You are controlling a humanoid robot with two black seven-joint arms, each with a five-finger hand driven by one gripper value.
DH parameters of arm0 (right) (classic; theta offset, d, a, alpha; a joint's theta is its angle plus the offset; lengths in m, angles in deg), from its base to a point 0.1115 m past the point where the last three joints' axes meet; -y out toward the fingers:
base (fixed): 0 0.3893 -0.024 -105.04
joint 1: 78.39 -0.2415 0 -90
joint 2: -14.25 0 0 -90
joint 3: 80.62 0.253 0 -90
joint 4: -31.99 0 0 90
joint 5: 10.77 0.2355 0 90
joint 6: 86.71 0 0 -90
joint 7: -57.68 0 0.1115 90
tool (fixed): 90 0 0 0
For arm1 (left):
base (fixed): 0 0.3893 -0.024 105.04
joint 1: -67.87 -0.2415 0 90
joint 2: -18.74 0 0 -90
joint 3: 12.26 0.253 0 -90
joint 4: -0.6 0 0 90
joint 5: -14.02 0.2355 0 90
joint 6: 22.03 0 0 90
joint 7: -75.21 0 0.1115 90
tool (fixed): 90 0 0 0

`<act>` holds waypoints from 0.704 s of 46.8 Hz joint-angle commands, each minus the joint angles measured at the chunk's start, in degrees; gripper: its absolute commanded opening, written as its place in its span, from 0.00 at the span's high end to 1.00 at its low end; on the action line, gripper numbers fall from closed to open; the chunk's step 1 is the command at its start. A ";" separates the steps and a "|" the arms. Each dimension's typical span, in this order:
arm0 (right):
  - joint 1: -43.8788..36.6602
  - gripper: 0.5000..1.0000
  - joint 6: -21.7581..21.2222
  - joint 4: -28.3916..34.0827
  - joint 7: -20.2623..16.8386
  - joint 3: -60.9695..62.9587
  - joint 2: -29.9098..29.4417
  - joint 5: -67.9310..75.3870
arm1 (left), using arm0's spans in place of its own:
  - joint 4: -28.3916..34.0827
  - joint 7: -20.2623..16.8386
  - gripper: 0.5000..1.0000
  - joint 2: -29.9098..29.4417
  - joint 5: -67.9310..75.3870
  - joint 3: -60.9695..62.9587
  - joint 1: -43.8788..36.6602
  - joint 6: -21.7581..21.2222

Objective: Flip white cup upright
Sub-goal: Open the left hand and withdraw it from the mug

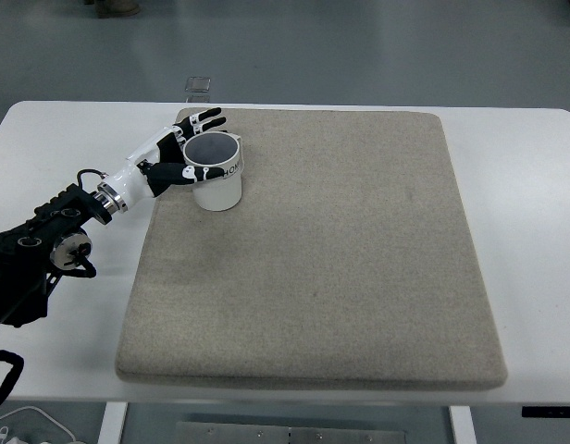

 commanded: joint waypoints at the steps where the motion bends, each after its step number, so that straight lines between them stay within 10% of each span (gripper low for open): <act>1: 0.06 0.14 0.01 -0.04 0.00 0.00 0.00 0.00 | -0.17 0.00 0.00 -0.86 -0.80 -0.03 0.54 0.58; 33: 0.06 0.14 -0.26 0.40 0.00 0.00 0.00 0.00 | -3.25 0.00 0.00 -4.29 -10.73 0.33 5.46 1.13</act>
